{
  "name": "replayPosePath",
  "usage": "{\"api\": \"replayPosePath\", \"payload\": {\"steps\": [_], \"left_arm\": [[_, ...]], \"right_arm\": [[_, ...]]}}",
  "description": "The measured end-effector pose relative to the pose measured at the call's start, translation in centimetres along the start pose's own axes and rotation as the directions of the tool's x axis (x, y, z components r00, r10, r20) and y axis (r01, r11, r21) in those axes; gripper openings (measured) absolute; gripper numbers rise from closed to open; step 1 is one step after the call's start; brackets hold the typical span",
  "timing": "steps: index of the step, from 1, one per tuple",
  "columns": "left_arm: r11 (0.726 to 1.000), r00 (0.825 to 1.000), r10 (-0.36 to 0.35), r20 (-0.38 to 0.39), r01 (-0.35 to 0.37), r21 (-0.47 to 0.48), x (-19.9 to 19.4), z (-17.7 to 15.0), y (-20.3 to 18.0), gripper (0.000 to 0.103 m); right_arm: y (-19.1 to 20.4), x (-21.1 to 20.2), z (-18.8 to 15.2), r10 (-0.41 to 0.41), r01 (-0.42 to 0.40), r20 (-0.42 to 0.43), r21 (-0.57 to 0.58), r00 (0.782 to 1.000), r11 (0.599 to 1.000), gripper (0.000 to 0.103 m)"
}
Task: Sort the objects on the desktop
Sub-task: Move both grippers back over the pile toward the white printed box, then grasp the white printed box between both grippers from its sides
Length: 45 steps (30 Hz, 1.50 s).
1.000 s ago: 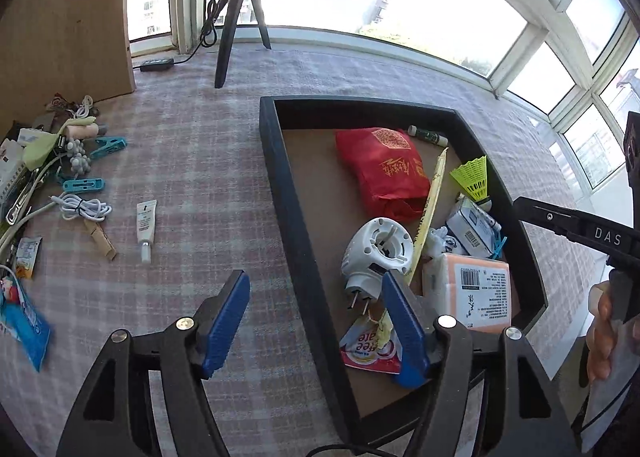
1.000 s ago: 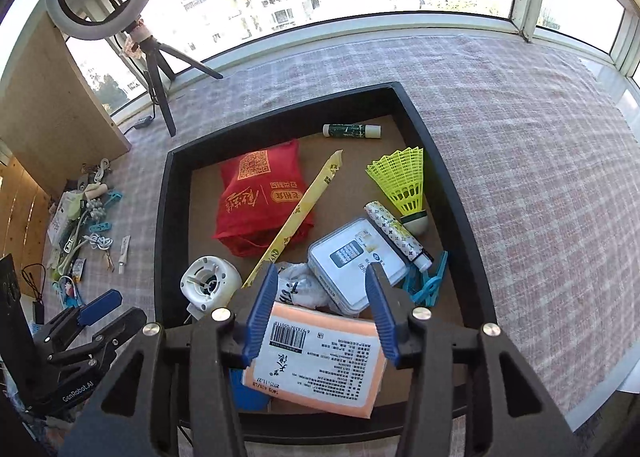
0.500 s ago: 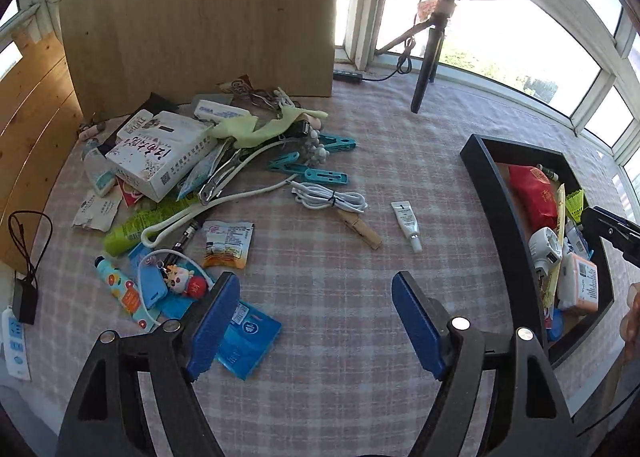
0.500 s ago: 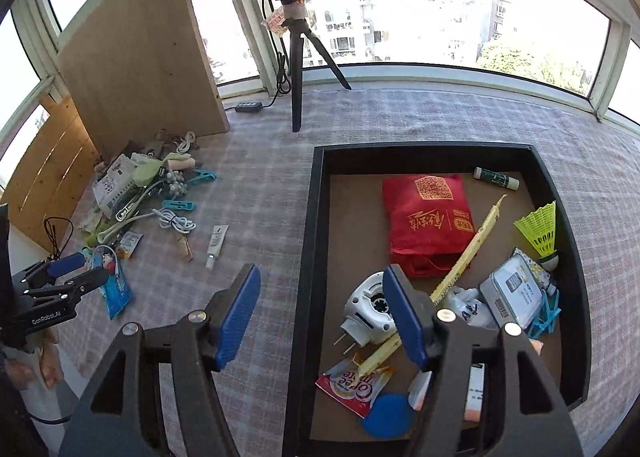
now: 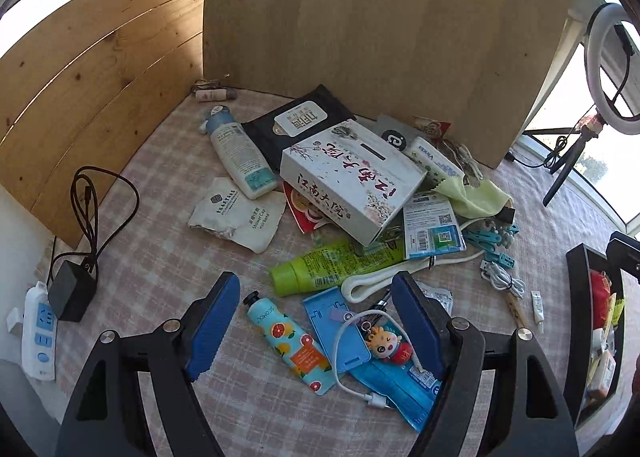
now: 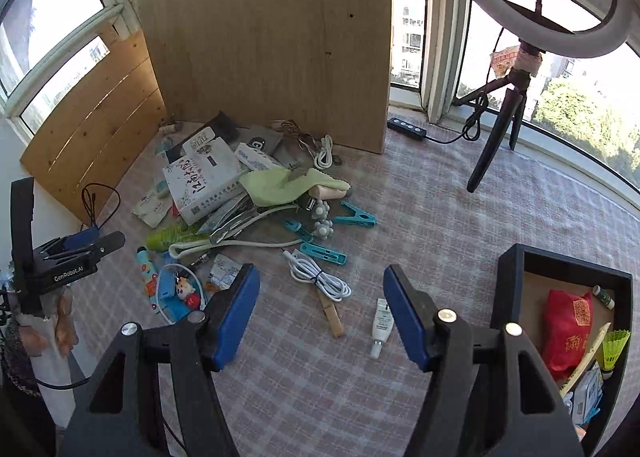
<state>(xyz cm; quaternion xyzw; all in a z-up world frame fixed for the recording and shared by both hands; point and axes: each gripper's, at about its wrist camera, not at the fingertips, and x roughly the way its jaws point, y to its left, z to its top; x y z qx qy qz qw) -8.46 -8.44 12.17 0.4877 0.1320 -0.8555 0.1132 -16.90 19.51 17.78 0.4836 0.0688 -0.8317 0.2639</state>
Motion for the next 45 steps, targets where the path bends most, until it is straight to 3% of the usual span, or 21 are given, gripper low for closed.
{"api": "replayPosePath", "payload": {"steps": [5, 10, 17, 23, 26, 34, 45], "left_arm": [[0.996, 0.999, -0.045, -0.012, 0.044, -0.079, 2.7, 1.5, 0.4, 0.075], [0.992, 0.997, -0.067, -0.047, 0.062, -0.107, 5.7, 2.7, -0.6, 0.072], [0.989, 0.996, -0.068, -0.062, 0.059, -0.137, 8.4, 4.1, -1.2, 0.072], [0.990, 0.993, -0.077, -0.085, 0.066, -0.126, 10.1, 4.5, -1.7, 0.069], [0.981, 0.986, -0.134, -0.103, 0.117, -0.153, 10.5, 4.4, -1.5, 0.062], [0.989, 0.989, -0.116, -0.096, 0.106, -0.103, 8.4, 1.8, -1.0, 0.062], [0.988, 0.992, -0.124, 0.010, 0.124, -0.095, 1.2, 1.0, -0.3, 0.062]], "right_arm": [[5.1, 6.8, 6.7, 0.103, -0.109, -0.074, -0.092, 0.992, 0.990, 0.063], [8.6, 14.5, 11.0, 0.136, -0.160, -0.157, -0.151, 0.978, 0.976, 0.061], [10.1, 22.7, 14.1, 0.182, -0.222, -0.258, -0.132, 0.949, 0.966, 0.057], [10.9, 25.9, 13.7, 0.217, -0.271, -0.335, -0.121, 0.917, 0.955, 0.057], [10.7, 25.9, 12.7, 0.265, -0.308, -0.347, -0.072, 0.900, 0.949, 0.057], [10.5, 22.7, 8.2, 0.314, -0.336, -0.354, 0.000, 0.881, 0.942, 0.057], [12.2, 15.5, 6.5, 0.335, -0.356, -0.278, -0.027, 0.900, 0.934, 0.057]]}}
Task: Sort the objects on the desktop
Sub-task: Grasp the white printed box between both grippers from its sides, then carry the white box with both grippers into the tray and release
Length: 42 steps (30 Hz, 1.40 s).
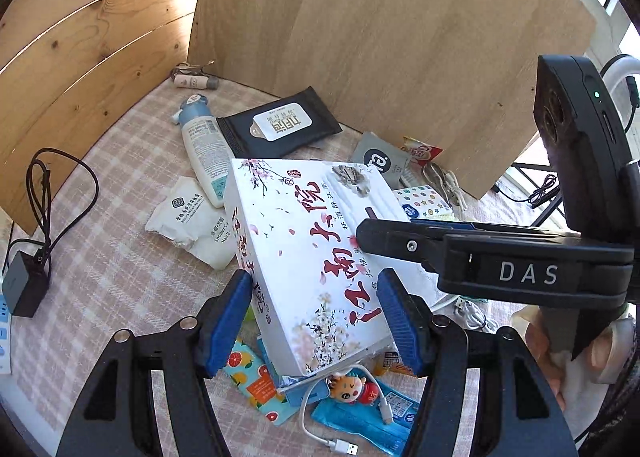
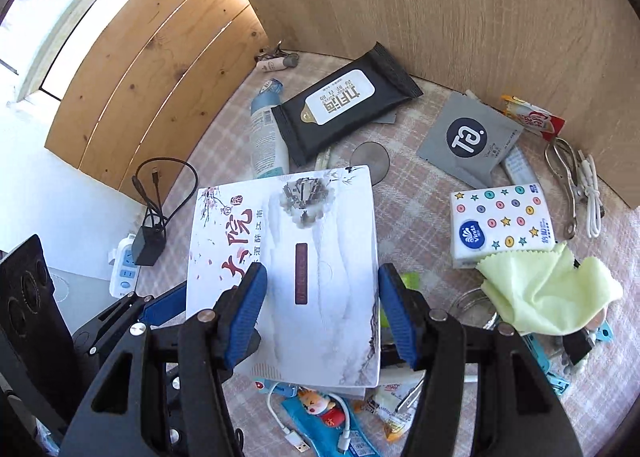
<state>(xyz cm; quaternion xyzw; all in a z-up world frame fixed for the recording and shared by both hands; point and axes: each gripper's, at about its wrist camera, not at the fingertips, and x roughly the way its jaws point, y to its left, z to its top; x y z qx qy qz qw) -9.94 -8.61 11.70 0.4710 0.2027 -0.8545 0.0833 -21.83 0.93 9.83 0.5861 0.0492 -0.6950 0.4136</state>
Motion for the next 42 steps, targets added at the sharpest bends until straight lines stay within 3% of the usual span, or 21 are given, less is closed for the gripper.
{"api": "replayPosePath", "payload": {"steps": [5, 11, 15, 20, 26, 32, 39, 42], "left_arm": [[0.998, 1.000, -0.023, 0.008, 0.023, 0.065, -1.4, -1.6, -2.8, 0.062], [0.982, 0.995, -0.091, -0.036, 0.095, 0.165, -1.0, -3.9, -8.3, 0.062], [0.952, 0.986, -0.152, -0.075, 0.166, 0.258, -0.6, -5.7, -13.7, 0.062], [0.881, 0.969, -0.214, -0.124, 0.246, 0.404, -0.2, -8.4, -22.1, 0.062], [0.754, 0.931, -0.303, -0.202, 0.364, 0.547, -0.3, -11.9, -32.4, 0.062], [0.640, 0.895, -0.337, -0.293, 0.446, 0.626, 0.1, -15.8, -40.2, 0.062], [0.556, 0.882, -0.324, -0.341, 0.469, 0.686, 0.7, -19.6, -45.4, 0.062], [0.545, 0.881, -0.302, -0.364, 0.473, 0.692, 1.7, -20.1, -45.8, 0.061]], "right_arm": [[-0.2, -2.9, -2.4, -0.036, 0.035, 0.041, 0.007, 0.999, 0.999, 0.057], [-4.4, -6.9, -7.4, -0.090, 0.081, 0.082, 0.107, 0.993, 0.991, 0.057], [-8.4, -10.9, -11.5, -0.123, 0.095, 0.124, 0.209, 0.985, 0.973, 0.057], [-13.9, -16.4, -16.5, -0.206, 0.135, 0.176, 0.346, 0.963, 0.928, 0.057], [-20.5, -23.3, -23.6, -0.309, 0.151, 0.230, 0.522, 0.923, 0.839, 0.057], [-25.1, -28.1, -30.0, -0.409, 0.184, 0.217, 0.646, 0.886, 0.741, 0.057], [-28.4, -30.4, -34.5, -0.473, 0.204, 0.180, 0.732, 0.863, 0.650, 0.057], [-29.1, -30.9, -35.4, -0.486, 0.220, 0.163, 0.740, 0.858, 0.635, 0.057]]}}
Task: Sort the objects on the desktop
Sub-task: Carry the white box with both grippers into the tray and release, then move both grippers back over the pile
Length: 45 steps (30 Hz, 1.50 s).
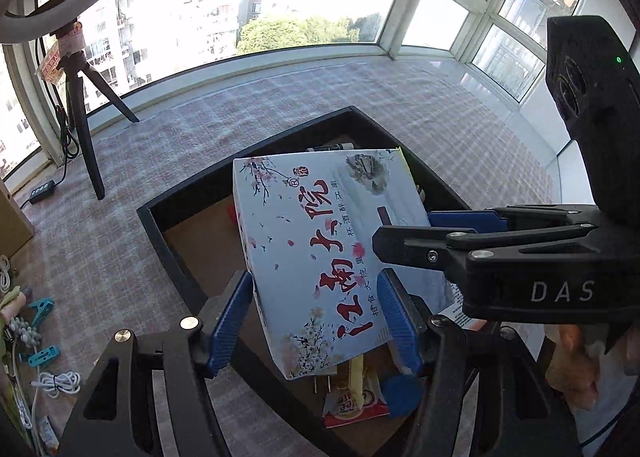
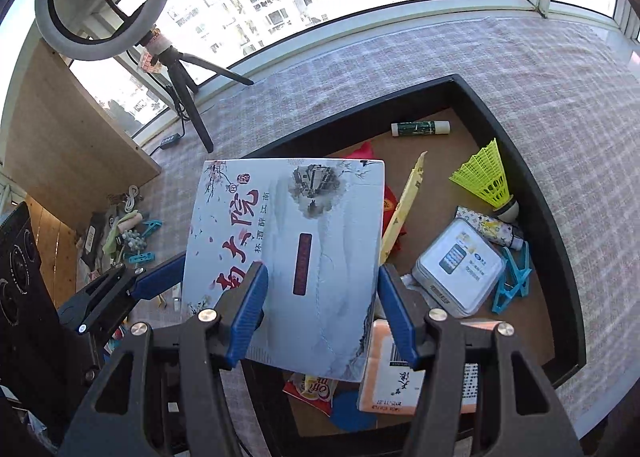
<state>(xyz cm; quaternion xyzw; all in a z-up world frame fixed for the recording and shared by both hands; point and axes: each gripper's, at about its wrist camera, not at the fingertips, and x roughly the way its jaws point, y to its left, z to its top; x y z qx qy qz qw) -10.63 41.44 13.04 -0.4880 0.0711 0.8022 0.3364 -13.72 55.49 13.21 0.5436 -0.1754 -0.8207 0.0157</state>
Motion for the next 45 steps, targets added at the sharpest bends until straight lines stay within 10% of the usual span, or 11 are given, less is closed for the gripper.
{"api": "replayPosePath", "payload": {"steps": [4, 17, 27, 33, 45], "left_arm": [[1.000, 1.000, 0.029, -0.010, -0.029, -0.006, -0.5, -1.2, 1.1, 0.061], [0.974, 0.985, 0.174, 0.005, -0.171, -0.147, -7.0, -7.3, 11.9, 0.061], [0.861, 0.949, 0.306, -0.077, -0.310, -0.403, -12.4, -15.6, 26.7, 0.055], [0.828, 0.941, 0.301, -0.153, -0.337, -0.448, -13.0, -17.1, 33.4, 0.055], [0.848, 0.959, 0.181, -0.218, -0.264, -0.459, -9.0, -14.9, 37.6, 0.056]], "right_arm": [[-0.3, -0.8, -0.6, -0.092, 0.093, 0.045, -0.023, 0.995, 0.995, 0.057], [10.1, 2.8, -2.2, 0.045, -0.051, -0.032, -0.249, 0.998, 0.967, 0.056], [19.8, 7.5, -4.2, 0.118, -0.170, -0.150, -0.407, 0.982, 0.897, 0.052], [24.7, 10.7, -4.9, 0.113, -0.206, -0.216, -0.479, 0.970, 0.853, 0.049], [29.2, 14.9, -4.5, 0.098, -0.250, -0.298, -0.528, 0.950, 0.812, 0.049]]}}
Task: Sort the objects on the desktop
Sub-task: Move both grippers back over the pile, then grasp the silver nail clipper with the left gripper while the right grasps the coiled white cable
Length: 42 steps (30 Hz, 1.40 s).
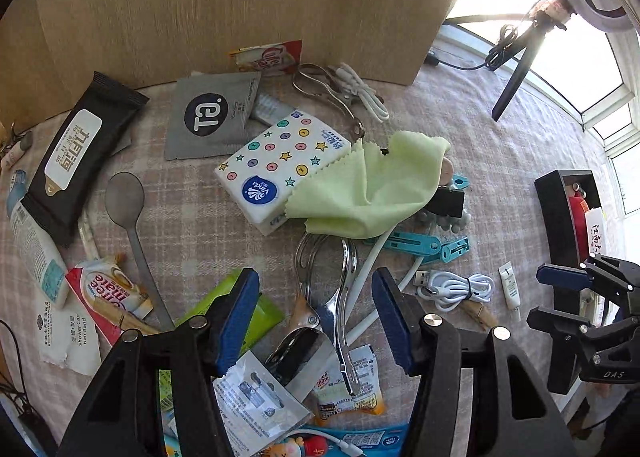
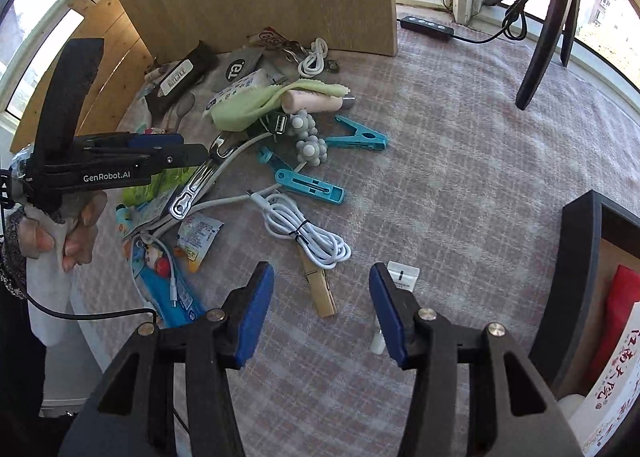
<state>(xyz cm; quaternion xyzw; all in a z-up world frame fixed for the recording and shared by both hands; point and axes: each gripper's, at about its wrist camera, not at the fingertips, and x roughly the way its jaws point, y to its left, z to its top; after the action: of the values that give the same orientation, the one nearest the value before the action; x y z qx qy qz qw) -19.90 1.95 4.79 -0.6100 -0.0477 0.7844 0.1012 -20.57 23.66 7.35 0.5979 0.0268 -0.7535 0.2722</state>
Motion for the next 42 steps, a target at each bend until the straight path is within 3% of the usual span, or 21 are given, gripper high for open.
{"api": "replayPosePath", "payload": {"steps": [7, 16, 22, 37, 42], "left_arm": [[0.999, 0.999, 0.014, -0.048, -0.012, 0.041, 1.9, 0.8, 0.1, 0.056], [1.000, 0.998, 0.006, -0.069, -0.005, 0.009, 3.3, 0.7, 1.3, 0.054], [0.999, 0.998, 0.026, -0.060, -0.024, 0.035, 3.5, 0.4, 0.6, 0.035], [1.000, 0.999, -0.003, -0.041, 0.002, -0.005, 3.1, -1.1, 1.3, 0.034], [0.999, 0.999, -0.027, -0.036, 0.026, -0.028, 2.5, -2.0, 2.4, 0.033]], "right_arm": [[0.2, 1.4, 1.3, 0.031, -0.031, -0.028, -0.007, 0.999, 1.000, 0.045], [1.7, 4.2, 2.3, 0.013, -0.022, -0.093, -0.101, 0.996, 0.995, 0.044], [1.8, 5.6, 2.8, -0.032, 0.015, -0.119, -0.142, 0.992, 0.990, 0.037], [4.8, 7.9, 3.3, -0.098, 0.054, -0.128, -0.310, 0.987, 0.949, 0.036], [4.5, 7.2, 3.6, -0.064, 0.028, -0.125, -0.269, 0.990, 0.963, 0.024]]}}
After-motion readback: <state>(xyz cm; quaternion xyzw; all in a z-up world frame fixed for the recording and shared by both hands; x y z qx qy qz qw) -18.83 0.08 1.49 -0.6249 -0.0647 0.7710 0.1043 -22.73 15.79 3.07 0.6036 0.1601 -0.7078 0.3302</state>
